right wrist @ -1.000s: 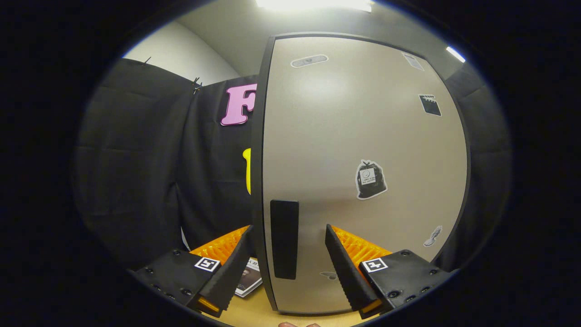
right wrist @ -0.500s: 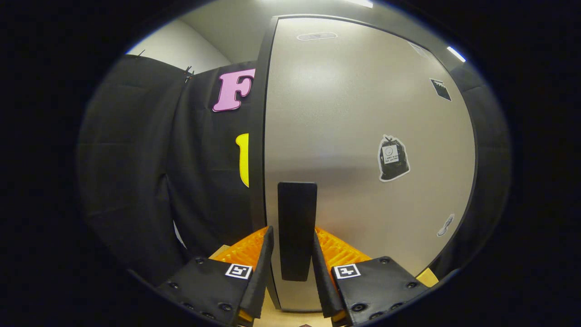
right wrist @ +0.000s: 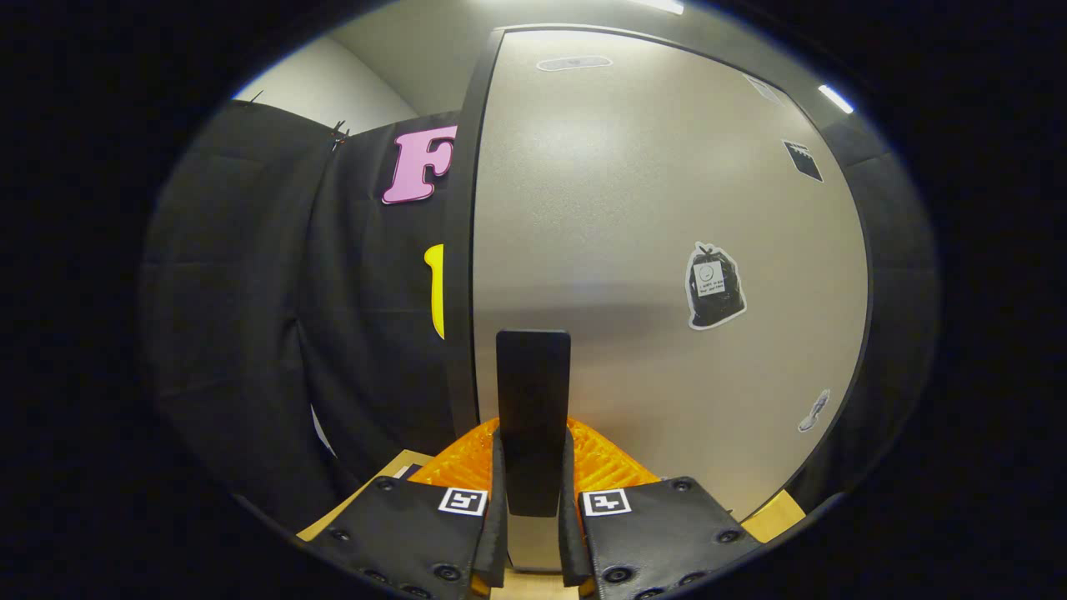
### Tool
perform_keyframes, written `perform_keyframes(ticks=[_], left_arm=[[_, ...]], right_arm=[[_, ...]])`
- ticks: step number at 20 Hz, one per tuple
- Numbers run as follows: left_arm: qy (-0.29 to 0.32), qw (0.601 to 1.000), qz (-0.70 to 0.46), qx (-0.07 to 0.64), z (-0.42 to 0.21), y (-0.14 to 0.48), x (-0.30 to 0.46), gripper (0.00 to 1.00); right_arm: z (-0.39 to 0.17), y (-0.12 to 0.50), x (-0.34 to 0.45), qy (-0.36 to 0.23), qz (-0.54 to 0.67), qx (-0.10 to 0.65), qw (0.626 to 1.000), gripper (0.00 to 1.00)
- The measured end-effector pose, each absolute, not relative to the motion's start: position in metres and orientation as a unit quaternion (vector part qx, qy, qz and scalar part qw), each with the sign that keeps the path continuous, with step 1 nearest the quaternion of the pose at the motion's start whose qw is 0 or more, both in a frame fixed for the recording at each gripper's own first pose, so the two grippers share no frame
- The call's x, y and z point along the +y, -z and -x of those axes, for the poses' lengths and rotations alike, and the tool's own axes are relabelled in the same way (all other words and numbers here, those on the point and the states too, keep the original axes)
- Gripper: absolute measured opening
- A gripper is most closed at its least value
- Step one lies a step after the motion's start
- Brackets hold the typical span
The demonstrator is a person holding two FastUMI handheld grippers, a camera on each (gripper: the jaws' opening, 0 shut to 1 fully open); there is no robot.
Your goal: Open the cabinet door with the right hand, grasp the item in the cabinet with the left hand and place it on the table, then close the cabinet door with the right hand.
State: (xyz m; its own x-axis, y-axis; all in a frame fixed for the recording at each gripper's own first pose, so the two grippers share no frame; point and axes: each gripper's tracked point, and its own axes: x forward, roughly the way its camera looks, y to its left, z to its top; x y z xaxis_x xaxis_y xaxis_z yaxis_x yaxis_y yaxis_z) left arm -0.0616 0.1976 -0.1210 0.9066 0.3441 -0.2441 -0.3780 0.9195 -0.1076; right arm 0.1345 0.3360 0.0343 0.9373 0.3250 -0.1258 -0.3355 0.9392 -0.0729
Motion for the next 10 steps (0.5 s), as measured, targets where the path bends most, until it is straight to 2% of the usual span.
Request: perform_keyframes(ticks=[2, 4, 5, 9, 10], left_arm=[[-0.184, 0.974, 0.074, 0.109, 0.061, 0.120, 0.198, 0.93], [-0.182, 0.975, 0.068, 0.107, 0.060, 0.121, 0.199, 0.91], [-0.180, 0.976, 0.068, 0.105, 0.059, 0.121, 0.199, 0.93], [-0.169, 0.978, 0.067, 0.104, 0.059, 0.120, 0.197, 0.91], [-0.167, 0.978, 0.065, 0.105, 0.059, 0.119, 0.196, 0.91]], right_arm=[[-0.132, -0.033, 0.337, -0.188, 0.035, 0.059, 0.980, 0.19], [-0.131, -0.033, 0.337, -0.203, 0.038, 0.071, 0.976, 0.12], [-0.130, -0.032, 0.337, -0.208, 0.042, 0.075, 0.974, 0.12], [-0.123, -0.033, 0.334, -0.225, 0.047, 0.074, 0.970, 0.10], [-0.121, -0.034, 0.334, -0.231, 0.047, 0.074, 0.969, 0.12]])
